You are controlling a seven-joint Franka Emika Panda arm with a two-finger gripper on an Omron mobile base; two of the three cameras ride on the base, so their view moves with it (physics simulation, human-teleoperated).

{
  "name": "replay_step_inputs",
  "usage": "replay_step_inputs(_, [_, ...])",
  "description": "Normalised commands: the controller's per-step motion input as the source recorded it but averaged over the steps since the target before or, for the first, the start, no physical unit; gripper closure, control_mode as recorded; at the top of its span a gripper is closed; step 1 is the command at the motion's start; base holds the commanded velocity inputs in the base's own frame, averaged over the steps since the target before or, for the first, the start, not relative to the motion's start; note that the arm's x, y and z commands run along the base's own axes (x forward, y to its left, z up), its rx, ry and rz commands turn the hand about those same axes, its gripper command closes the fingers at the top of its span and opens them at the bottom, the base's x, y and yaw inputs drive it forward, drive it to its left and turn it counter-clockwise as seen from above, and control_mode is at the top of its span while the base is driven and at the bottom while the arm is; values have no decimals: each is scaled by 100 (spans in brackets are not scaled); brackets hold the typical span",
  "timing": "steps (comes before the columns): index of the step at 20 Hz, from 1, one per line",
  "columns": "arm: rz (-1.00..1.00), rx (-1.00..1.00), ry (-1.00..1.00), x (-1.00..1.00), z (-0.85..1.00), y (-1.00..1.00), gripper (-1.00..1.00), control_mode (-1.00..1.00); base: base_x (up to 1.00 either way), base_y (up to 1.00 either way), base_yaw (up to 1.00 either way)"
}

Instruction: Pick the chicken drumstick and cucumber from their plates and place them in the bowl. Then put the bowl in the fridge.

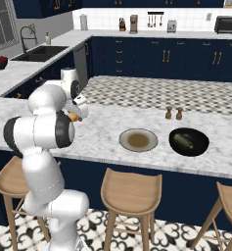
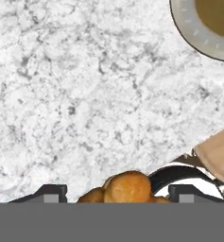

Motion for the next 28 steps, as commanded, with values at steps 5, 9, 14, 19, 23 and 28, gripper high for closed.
replay_step_inputs(5, [-20, 0, 0, -5, 33, -100, 100, -100, 0, 0, 0])
replay_step_inputs(9, [-35, 0, 0, -6, 8, -100, 100, -100, 0, 0, 0])
replay_step_inputs(14, [-39, 0, 0, 0, 0, -100, 100, -100, 0, 0, 0])
replay_step_inputs(19, [-37, -1, 0, 0, 0, -100, 100, -100, 0, 0, 0])
replay_step_inputs(23, [-35, -2, 0, 0, 4, -100, 100, -100, 0, 0, 0])
replay_step_inputs(28, [-21, -1, 0, 0, 2, -100, 100, -100, 0, 0, 0])
